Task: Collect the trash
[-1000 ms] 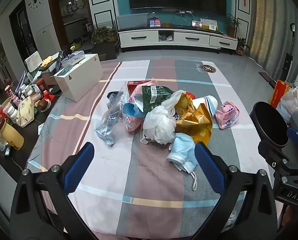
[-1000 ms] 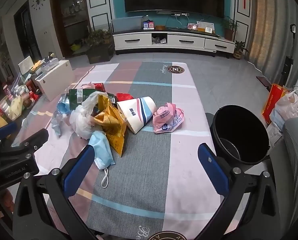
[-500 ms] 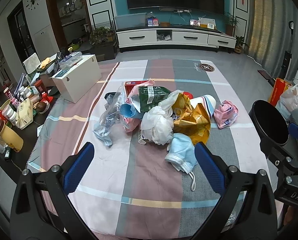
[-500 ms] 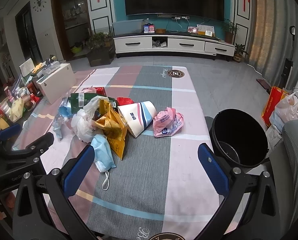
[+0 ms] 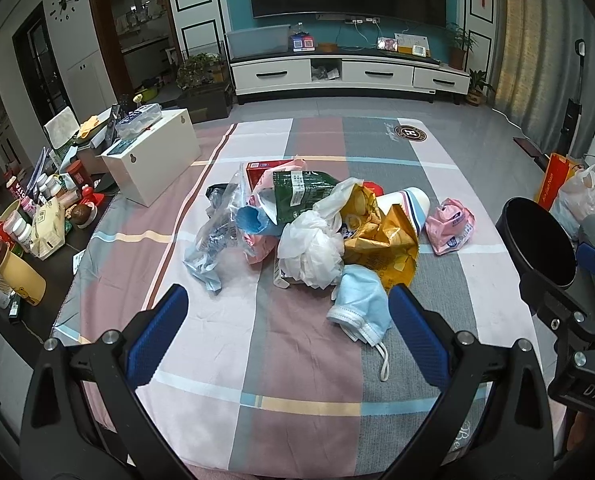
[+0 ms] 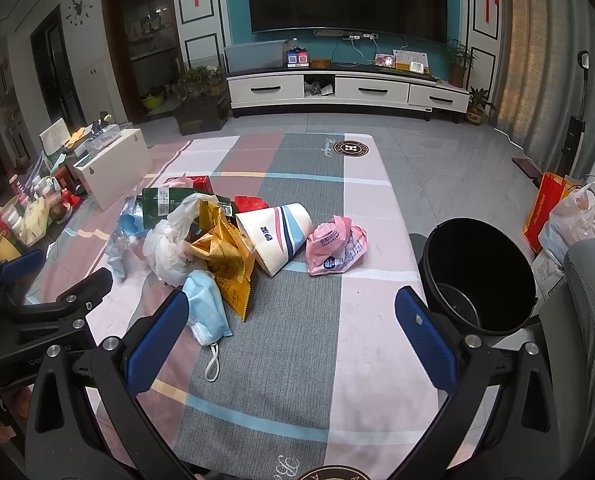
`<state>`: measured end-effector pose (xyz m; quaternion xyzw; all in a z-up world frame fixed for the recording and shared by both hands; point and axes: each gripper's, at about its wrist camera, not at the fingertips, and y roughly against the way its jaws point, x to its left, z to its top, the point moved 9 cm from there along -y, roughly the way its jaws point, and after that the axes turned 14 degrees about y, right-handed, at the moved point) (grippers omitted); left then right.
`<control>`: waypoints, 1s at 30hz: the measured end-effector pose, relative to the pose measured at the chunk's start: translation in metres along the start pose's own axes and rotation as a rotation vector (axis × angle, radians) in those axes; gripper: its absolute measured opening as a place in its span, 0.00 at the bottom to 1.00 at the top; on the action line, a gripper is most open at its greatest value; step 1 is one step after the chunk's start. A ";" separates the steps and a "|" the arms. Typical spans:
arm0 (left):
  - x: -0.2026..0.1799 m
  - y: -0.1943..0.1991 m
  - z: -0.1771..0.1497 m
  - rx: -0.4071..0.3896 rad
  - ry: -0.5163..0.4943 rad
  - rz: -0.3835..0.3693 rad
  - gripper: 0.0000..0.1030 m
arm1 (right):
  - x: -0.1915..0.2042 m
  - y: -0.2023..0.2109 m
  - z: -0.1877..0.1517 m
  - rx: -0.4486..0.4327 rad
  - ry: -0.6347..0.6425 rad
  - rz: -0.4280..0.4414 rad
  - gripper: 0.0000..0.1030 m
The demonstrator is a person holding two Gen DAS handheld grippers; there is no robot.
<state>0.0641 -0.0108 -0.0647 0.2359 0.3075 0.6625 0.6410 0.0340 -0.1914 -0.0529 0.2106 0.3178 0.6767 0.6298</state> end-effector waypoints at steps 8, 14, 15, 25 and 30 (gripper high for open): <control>-0.001 -0.002 -0.003 0.009 -0.002 -0.001 0.97 | 0.001 0.000 0.000 0.001 -0.001 -0.003 0.98; -0.002 -0.003 -0.004 0.000 -0.019 0.007 0.97 | 0.001 0.000 -0.001 0.001 -0.003 0.000 0.98; -0.003 -0.003 -0.005 0.001 -0.020 0.008 0.97 | 0.001 0.000 -0.001 0.001 -0.002 -0.005 0.98; 0.009 -0.018 -0.007 0.046 0.000 -0.053 0.97 | 0.002 -0.018 -0.011 0.029 -0.026 0.083 0.98; 0.031 -0.036 -0.014 0.062 0.061 -0.144 0.97 | 0.002 -0.035 -0.025 0.042 -0.012 0.113 0.98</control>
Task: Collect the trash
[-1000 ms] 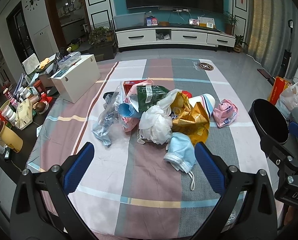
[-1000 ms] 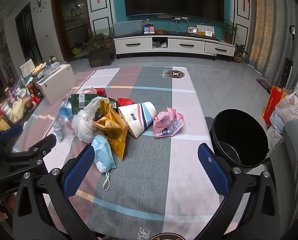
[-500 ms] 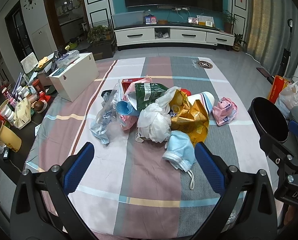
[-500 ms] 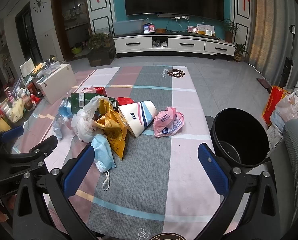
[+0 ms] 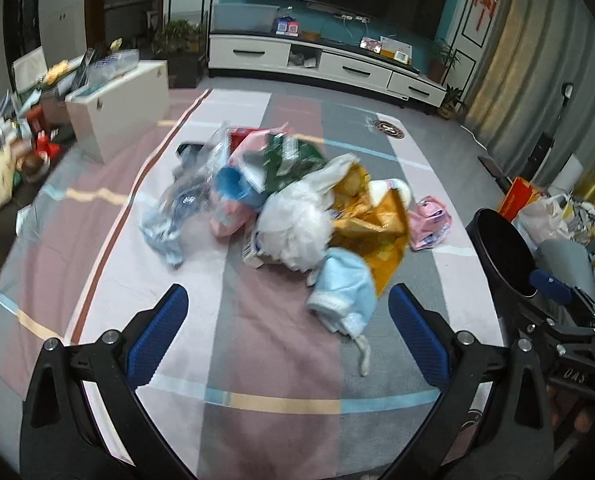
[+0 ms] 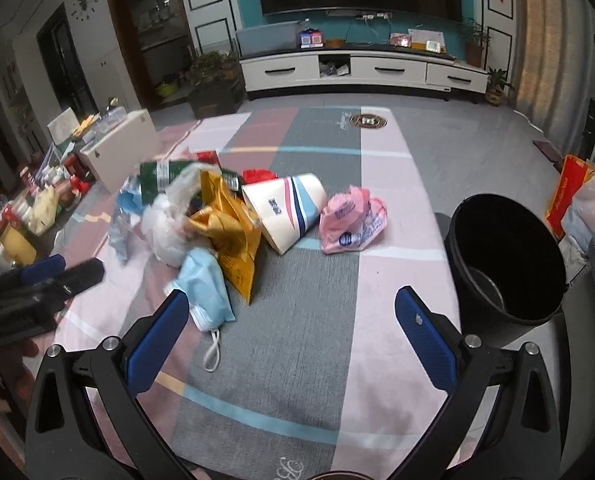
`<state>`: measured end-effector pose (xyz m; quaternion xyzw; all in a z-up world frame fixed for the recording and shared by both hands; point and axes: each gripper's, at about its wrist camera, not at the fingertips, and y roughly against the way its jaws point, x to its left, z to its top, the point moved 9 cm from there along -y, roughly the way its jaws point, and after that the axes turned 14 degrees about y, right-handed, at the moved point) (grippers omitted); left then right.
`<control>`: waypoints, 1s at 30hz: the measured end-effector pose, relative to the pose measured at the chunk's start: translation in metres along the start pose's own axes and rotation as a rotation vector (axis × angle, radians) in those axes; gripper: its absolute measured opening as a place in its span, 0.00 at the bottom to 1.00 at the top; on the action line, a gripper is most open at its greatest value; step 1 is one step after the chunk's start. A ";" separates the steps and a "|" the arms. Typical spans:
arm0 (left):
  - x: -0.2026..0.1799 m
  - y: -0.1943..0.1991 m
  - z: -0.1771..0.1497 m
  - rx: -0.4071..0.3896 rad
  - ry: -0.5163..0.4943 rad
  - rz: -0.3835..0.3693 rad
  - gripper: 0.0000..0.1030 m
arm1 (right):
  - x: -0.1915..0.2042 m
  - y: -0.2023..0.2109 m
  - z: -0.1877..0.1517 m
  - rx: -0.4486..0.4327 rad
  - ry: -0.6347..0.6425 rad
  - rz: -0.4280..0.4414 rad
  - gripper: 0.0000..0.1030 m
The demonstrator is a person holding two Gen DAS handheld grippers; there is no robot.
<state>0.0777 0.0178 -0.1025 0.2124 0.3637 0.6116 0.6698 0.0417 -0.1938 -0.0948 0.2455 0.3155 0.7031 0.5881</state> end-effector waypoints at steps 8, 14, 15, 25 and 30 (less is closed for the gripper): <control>0.016 -0.032 -0.032 0.119 0.183 -0.210 0.97 | 0.012 -0.043 -0.021 0.042 -0.053 0.196 0.98; -0.021 -0.057 -0.040 0.178 0.185 -0.295 0.96 | 0.002 -0.064 -0.012 -0.014 -0.130 0.268 0.94; -0.029 -0.063 -0.041 0.187 0.180 -0.304 0.95 | 0.001 -0.070 -0.009 -0.022 -0.126 0.277 0.90; -0.067 -0.106 -0.042 0.241 0.159 -0.294 0.48 | 0.018 -0.119 0.020 -0.022 -0.137 0.429 0.65; -0.063 -0.104 -0.045 0.253 0.165 -0.296 0.29 | 0.025 -0.126 0.018 0.002 -0.111 0.433 0.24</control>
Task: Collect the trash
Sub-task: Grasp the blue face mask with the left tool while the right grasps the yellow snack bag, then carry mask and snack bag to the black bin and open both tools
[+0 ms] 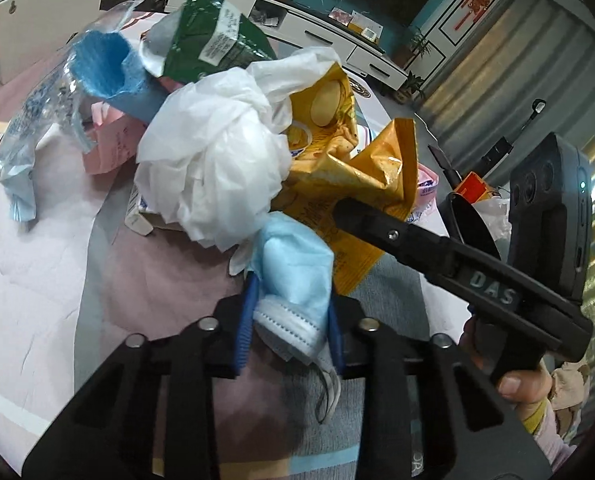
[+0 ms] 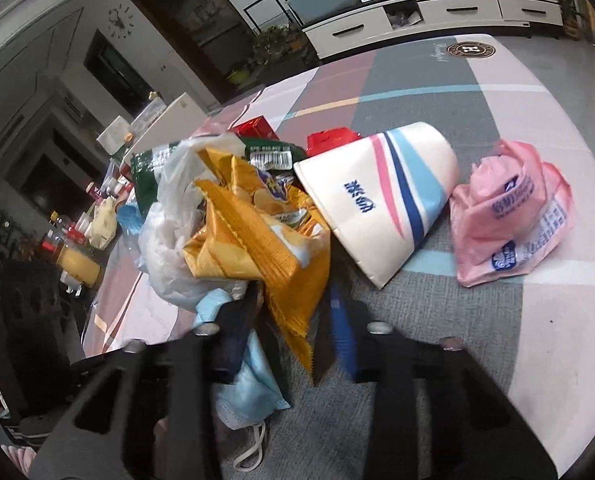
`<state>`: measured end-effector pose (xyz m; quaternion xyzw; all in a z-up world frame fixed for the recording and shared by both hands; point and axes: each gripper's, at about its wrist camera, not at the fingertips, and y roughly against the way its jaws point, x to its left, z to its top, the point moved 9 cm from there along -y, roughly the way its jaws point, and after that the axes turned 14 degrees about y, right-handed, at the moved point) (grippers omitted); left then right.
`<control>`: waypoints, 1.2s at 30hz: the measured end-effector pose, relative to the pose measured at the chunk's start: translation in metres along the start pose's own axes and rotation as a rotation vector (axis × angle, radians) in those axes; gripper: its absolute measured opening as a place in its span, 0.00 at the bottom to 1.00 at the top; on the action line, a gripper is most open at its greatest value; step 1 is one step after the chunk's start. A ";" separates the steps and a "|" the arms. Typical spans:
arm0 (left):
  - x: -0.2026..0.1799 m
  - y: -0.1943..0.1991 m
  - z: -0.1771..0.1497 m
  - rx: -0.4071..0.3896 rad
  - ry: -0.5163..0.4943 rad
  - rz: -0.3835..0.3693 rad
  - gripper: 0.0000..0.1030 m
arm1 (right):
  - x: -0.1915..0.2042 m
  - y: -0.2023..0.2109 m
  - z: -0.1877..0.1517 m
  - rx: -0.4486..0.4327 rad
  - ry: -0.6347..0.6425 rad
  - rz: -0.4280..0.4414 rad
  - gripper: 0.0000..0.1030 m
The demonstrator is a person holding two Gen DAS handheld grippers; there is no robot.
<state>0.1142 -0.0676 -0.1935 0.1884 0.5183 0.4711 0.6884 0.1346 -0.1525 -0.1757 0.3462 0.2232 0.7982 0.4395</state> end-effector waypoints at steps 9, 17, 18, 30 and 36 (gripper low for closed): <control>-0.007 0.027 -0.001 -0.026 -0.027 -0.028 0.27 | -0.009 0.050 0.005 -0.106 0.024 -0.167 0.11; -0.031 0.053 0.006 -0.084 -0.071 -0.066 0.27 | -0.003 0.100 0.025 -0.243 0.006 -0.172 0.11; -0.040 0.058 0.009 -0.094 -0.084 -0.078 0.27 | -0.001 0.106 0.028 -0.262 0.001 -0.167 0.11; -0.157 0.034 -0.001 -0.075 -0.265 -0.194 0.27 | -0.098 0.225 -0.014 -0.348 -0.132 -0.600 0.11; -0.240 -0.010 -0.022 -0.011 -0.365 -0.251 0.27 | -0.169 0.255 -0.057 -0.315 -0.281 -0.726 0.11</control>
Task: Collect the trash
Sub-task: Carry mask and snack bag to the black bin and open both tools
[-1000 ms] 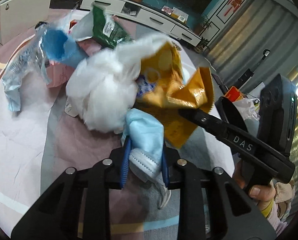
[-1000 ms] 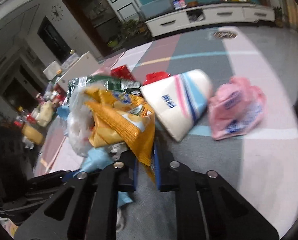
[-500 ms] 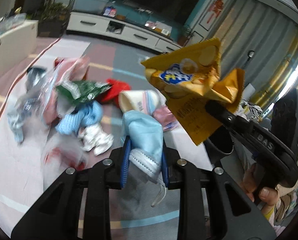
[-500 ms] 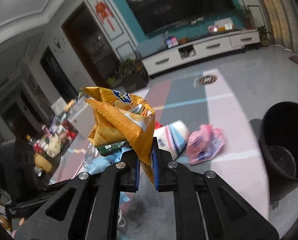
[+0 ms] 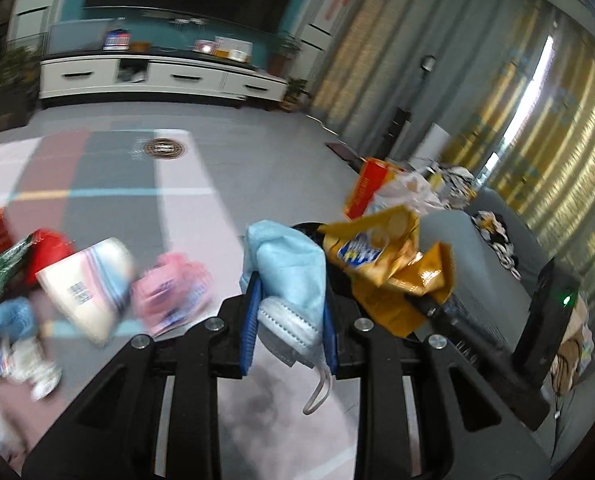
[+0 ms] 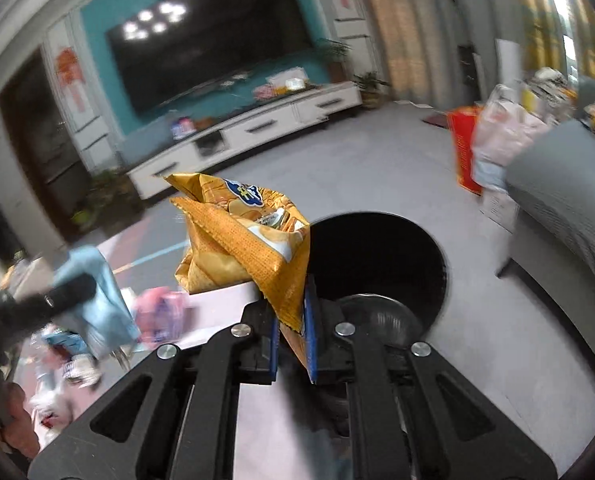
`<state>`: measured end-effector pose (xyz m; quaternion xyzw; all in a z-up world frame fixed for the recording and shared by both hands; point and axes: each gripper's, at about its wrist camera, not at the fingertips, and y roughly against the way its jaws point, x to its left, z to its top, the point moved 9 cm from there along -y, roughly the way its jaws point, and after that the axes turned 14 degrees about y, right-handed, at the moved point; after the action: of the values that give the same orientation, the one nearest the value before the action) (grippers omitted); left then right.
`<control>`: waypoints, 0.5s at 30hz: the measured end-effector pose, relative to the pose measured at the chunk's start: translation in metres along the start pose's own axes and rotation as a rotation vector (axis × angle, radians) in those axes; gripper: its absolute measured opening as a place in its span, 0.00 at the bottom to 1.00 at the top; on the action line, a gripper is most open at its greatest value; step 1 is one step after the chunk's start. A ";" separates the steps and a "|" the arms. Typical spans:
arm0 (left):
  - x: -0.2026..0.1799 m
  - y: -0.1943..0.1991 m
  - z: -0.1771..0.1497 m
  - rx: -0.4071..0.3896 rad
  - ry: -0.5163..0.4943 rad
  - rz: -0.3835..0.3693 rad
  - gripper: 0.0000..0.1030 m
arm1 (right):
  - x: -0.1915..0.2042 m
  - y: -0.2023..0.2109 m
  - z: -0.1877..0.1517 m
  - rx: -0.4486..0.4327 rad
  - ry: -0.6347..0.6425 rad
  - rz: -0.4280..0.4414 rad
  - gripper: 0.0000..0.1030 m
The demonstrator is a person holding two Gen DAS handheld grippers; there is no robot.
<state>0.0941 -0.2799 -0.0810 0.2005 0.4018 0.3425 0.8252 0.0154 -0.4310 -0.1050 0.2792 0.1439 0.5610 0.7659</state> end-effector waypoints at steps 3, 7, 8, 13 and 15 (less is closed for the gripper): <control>-0.024 -0.041 -0.002 0.052 -0.026 -0.008 0.28 | -0.024 -0.017 -0.013 0.049 -0.046 -0.034 0.11; -0.035 -0.092 -0.009 0.122 -0.025 0.005 0.28 | -0.041 -0.041 -0.031 0.111 -0.102 -0.035 0.11; -0.039 -0.106 -0.011 0.136 -0.027 0.011 0.28 | -0.042 -0.045 -0.035 0.119 -0.110 -0.034 0.12; -0.040 -0.145 -0.021 0.171 -0.044 0.061 0.52 | -0.055 -0.055 -0.046 0.141 -0.156 -0.031 0.22; -0.038 -0.155 -0.021 0.176 -0.045 0.079 0.68 | -0.060 -0.057 -0.046 0.139 -0.169 -0.032 0.35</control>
<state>0.1236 -0.4122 -0.1676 0.2954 0.4035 0.3337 0.7991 0.0150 -0.4873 -0.1810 0.3756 0.1217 0.5119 0.7629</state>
